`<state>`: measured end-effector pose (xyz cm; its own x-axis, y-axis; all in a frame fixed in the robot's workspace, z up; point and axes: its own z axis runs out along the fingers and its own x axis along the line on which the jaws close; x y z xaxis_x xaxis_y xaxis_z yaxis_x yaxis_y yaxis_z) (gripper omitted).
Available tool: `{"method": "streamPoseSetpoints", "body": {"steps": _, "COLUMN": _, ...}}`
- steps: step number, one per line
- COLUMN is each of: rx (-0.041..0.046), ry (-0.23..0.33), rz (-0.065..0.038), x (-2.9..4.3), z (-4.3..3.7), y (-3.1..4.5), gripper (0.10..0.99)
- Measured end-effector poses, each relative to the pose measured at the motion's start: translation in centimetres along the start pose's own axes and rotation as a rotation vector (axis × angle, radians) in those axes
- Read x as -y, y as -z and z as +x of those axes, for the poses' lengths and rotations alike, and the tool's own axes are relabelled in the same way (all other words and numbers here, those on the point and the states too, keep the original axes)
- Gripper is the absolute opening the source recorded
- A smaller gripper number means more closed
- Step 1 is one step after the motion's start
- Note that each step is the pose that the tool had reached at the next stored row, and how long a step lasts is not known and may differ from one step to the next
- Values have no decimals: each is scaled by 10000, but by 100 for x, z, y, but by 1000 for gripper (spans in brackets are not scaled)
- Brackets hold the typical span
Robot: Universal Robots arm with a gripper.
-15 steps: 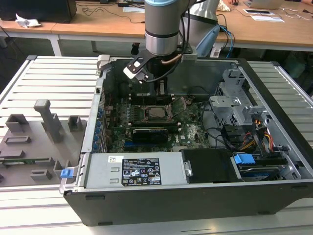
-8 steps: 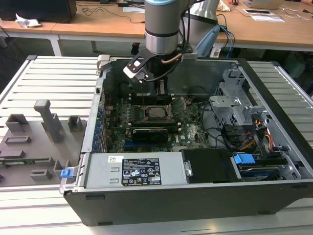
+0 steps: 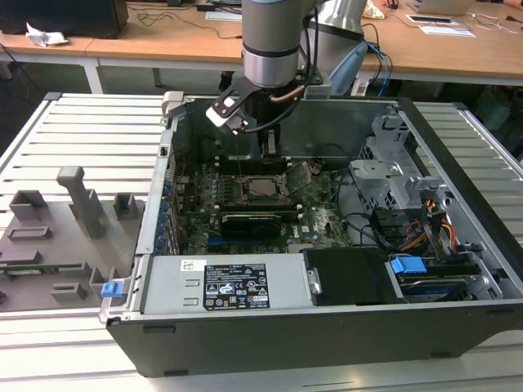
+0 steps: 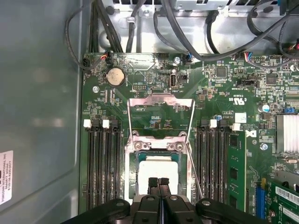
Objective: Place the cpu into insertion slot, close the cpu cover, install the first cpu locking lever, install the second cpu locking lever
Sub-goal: 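Close the cpu cover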
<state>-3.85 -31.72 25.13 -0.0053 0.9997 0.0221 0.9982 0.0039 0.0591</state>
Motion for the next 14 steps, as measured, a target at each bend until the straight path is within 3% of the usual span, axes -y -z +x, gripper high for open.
{"method": "streamPoseSetpoints", "body": {"steps": 14, "rx": -8, "ry": 1, "rz": -2, "x": -6, "z": 2, "y": 69, "gripper": 106}}
